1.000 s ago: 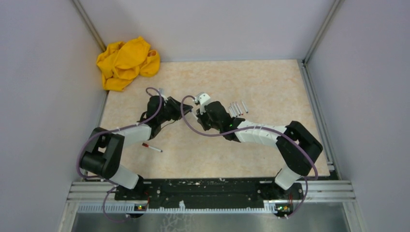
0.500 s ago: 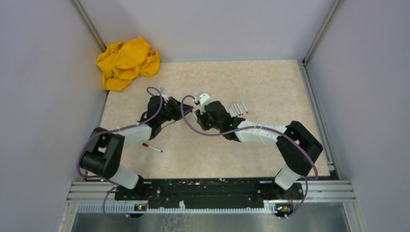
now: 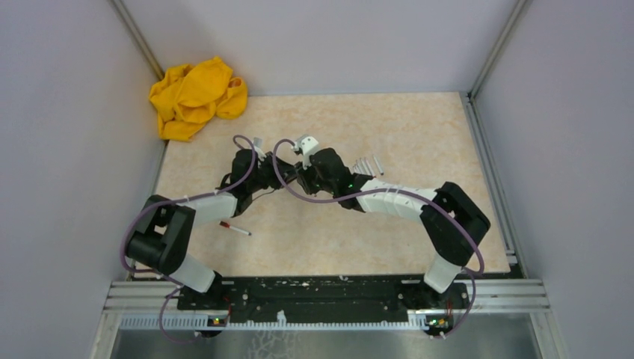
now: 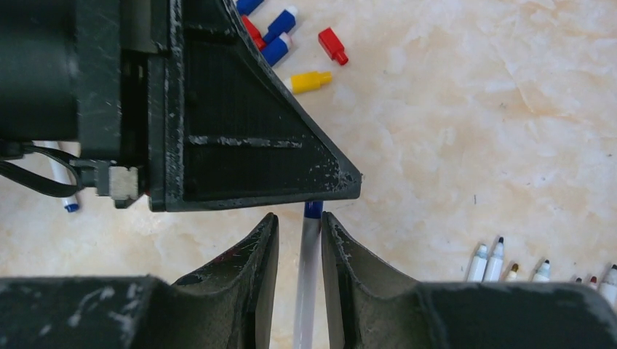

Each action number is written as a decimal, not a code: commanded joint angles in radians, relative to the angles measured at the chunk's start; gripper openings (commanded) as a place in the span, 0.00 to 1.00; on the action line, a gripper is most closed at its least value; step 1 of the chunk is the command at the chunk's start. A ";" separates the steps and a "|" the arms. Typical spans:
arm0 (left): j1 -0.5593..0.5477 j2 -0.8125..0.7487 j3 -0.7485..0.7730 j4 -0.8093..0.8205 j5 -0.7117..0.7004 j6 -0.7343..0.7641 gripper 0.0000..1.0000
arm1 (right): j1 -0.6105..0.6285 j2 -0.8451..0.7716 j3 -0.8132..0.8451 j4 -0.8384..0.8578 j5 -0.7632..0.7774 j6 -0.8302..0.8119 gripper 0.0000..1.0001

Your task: Open the pen caps

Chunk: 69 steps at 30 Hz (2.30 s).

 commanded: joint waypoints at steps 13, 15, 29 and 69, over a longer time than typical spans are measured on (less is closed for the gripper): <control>-0.007 -0.030 0.036 0.022 -0.003 0.012 0.00 | -0.033 0.035 0.036 0.017 -0.031 -0.010 0.10; -0.007 -0.031 0.037 0.021 -0.008 0.011 0.00 | -0.036 0.043 0.038 0.015 -0.036 -0.007 0.02; 0.064 0.069 0.155 -0.061 -0.286 0.095 0.00 | -0.060 -0.034 -0.119 0.021 -0.061 0.035 0.00; 0.077 0.051 0.150 -0.453 -0.584 0.169 0.49 | -0.096 0.166 -0.033 0.021 0.346 0.028 0.01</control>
